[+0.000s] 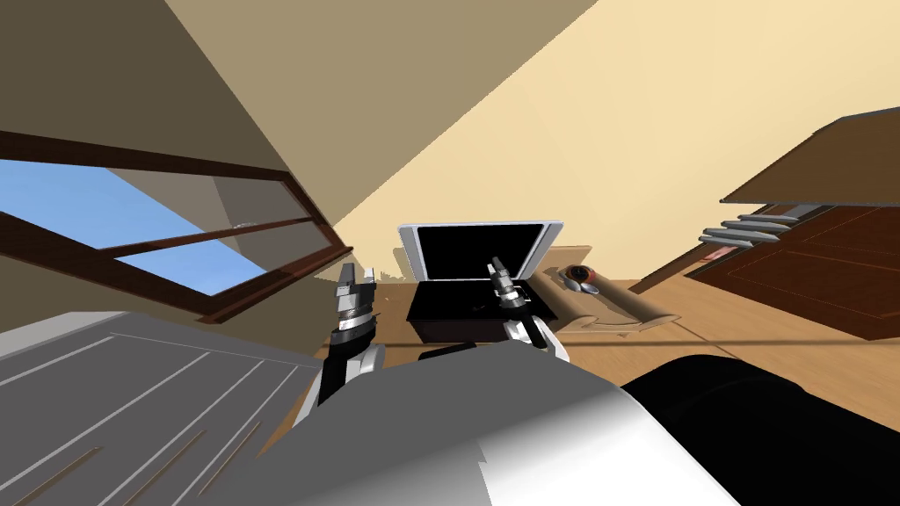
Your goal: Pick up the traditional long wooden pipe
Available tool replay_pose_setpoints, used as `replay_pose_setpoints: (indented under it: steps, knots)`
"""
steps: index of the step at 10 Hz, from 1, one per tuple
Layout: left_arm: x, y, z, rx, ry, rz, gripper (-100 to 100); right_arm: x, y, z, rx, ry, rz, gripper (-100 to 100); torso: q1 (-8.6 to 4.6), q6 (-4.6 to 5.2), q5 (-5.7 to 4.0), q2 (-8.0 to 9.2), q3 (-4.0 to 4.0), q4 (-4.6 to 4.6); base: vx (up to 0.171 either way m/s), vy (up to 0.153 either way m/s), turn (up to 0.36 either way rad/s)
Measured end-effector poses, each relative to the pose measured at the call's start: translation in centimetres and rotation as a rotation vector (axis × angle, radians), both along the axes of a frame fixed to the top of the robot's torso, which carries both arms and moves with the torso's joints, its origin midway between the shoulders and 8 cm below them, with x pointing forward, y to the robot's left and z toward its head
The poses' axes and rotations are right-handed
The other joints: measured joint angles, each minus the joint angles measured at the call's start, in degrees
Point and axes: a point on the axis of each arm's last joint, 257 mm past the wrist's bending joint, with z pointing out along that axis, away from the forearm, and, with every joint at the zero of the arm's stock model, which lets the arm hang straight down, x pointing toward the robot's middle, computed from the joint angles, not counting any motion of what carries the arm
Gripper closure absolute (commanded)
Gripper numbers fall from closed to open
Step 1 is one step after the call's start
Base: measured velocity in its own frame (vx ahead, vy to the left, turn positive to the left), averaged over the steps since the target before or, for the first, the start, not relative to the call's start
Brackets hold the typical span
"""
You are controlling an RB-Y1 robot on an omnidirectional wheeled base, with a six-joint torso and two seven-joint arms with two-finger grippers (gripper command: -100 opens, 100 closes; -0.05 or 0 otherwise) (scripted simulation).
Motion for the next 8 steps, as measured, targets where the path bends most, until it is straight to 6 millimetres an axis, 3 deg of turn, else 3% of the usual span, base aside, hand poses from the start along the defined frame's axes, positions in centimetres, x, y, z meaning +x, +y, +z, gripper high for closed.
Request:
replay_pose_setpoints:
  steps: [2,5,8]
  knots:
    - [0.0,0.0,0.0,0.0,0.0,0.0,0,0.7,1.5,-2.6,-0.07,0.055,0.019,-100,-0.03,0.0,0.01,-0.02,-0.01,0.0,0.006,0.1,0.011]
    - [0.0,0.0,0.0,0.0,0.0,0.0,0,1.5,3.3,-8.1,-0.209,0.152,0.059,-100,0.13,-0.01,0.03,-0.03,-0.01,0.0,0.007,0.137,0.031]
    - [0.0,0.0,0.0,0.0,0.0,0.0,0,0.9,4.3,-13.5,-0.336,0.239,0.093,-100,0.0,0.0,0.01,-0.05,-0.03,-0.01,0.013,0.106,0.047]
